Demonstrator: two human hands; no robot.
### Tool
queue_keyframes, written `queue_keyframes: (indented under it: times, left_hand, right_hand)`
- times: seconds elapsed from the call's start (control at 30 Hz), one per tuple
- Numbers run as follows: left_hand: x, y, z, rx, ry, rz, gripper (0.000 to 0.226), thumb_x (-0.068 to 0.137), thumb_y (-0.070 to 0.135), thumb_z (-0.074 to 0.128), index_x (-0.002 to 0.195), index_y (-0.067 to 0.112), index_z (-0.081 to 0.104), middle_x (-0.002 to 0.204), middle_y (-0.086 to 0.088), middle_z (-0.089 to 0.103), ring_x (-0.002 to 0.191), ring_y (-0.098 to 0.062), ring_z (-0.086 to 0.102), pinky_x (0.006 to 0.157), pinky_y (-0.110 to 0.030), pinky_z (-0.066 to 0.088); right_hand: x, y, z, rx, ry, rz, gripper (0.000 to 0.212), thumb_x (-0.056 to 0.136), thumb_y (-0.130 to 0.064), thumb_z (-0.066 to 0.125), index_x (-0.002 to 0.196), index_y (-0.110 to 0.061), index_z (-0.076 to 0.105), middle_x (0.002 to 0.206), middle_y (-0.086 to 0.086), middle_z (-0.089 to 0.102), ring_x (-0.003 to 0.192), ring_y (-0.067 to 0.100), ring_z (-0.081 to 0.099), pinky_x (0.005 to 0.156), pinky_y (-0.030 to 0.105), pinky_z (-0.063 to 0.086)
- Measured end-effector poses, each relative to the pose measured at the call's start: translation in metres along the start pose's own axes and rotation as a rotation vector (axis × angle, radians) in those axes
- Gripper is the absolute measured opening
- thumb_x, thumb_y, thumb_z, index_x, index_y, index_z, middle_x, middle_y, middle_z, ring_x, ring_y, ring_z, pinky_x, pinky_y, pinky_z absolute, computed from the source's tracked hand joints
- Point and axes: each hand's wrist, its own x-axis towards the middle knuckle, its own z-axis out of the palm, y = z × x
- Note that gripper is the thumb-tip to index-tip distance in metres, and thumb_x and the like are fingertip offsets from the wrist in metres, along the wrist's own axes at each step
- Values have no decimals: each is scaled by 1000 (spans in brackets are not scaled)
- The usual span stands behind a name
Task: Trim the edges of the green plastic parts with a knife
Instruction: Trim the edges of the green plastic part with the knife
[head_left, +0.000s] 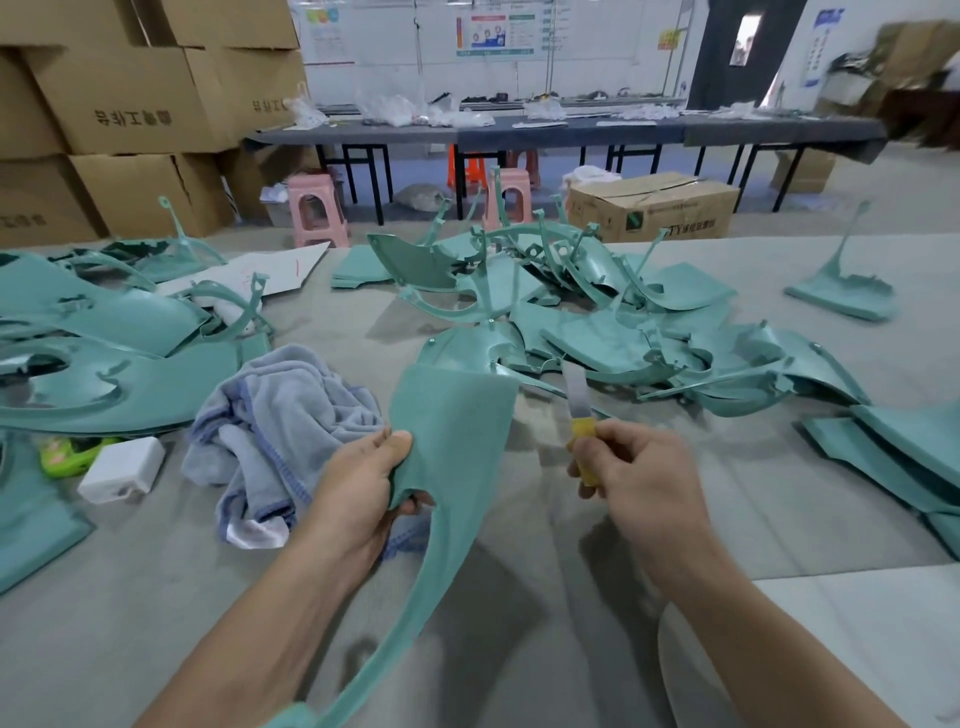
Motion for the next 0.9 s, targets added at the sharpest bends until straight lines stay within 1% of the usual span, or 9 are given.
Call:
queue_keyframes:
  times: [0.07, 0.17, 0.27, 0.37, 0.47, 0.53, 0.63, 0.73, 0.9]
  left_hand:
    - [-1, -2, 1, -65, -3, 37, 24, 105, 11, 45, 96, 4, 67, 76, -15, 71, 45, -16, 62, 38, -23, 47]
    - [-1, -3, 4, -162, 45, 178, 22, 106, 10, 46, 109, 12, 68, 100, -13, 77, 73, -24, 74, 55, -35, 60]
    - [0, -3, 1, -164, 145, 291, 24, 103, 8, 50, 107, 24, 67, 104, -3, 76, 87, -29, 69, 74, -46, 55]
    - [0, 0, -4, -130, 201, 327, 24, 99, 3, 55, 101, 24, 65, 98, -6, 68, 90, -29, 61, 79, -46, 50]
    - [-1, 6, -11, -148, 249, 334, 28, 89, -3, 65, 108, 17, 68, 99, -2, 76, 87, -23, 73, 70, -37, 61]
    - [-2, 12, -19, -184, 264, 337, 24, 84, 0, 71, 99, 19, 76, 93, 0, 78, 80, -18, 75, 62, -32, 60]
    - [-5, 20, -27, -133, 221, 364, 31, 82, -5, 72, 87, 24, 80, 88, 0, 79, 75, -17, 74, 61, -32, 61]
    - [-8, 21, -27, -104, 200, 360, 29, 81, -8, 71, 83, 20, 80, 84, -2, 78, 71, -18, 73, 62, -35, 61]
    - [-10, 17, -13, -343, 127, 290, 19, 81, -1, 66, 93, 13, 72, 81, 1, 78, 71, -13, 74, 59, -30, 61]
  right_hand:
    - [-8, -5, 8, 240, -154, 136, 28, 95, -3, 66, 73, -15, 78, 78, 10, 77, 68, 17, 67, 63, 25, 57]
    - [-23, -13, 18, 477, -456, 313, 6, 81, -12, 75, 78, -8, 78, 102, 18, 75, 83, 24, 67, 85, 41, 59]
    - [-29, -15, 16, 491, -626, 388, 24, 73, -16, 75, 88, 3, 77, 101, 28, 72, 74, 29, 69, 73, 37, 63]
    - [-25, -16, 12, 505, -594, 357, 15, 80, -8, 68, 84, 4, 76, 100, 28, 72, 66, 27, 69, 61, 31, 60]
    - [-9, -16, -2, 399, -442, 254, 14, 88, 2, 66, 81, 0, 78, 89, 22, 75, 63, 21, 68, 58, 25, 58]
    - [0, -17, -18, 367, -411, 207, 11, 81, 3, 72, 80, -3, 81, 83, 17, 75, 65, 18, 69, 61, 22, 57]
    - [5, -16, -35, 437, -433, 212, 15, 68, -5, 78, 82, -1, 81, 99, 22, 75, 83, 22, 74, 74, 27, 61]
    - [2, -14, -29, 404, -452, 261, 20, 65, -9, 86, 83, -2, 80, 120, 25, 70, 117, 32, 67, 98, 47, 58]
    - [-5, -11, -19, 376, -689, 406, 16, 70, -8, 81, 86, -6, 81, 122, 32, 66, 92, 32, 64, 83, 39, 55]
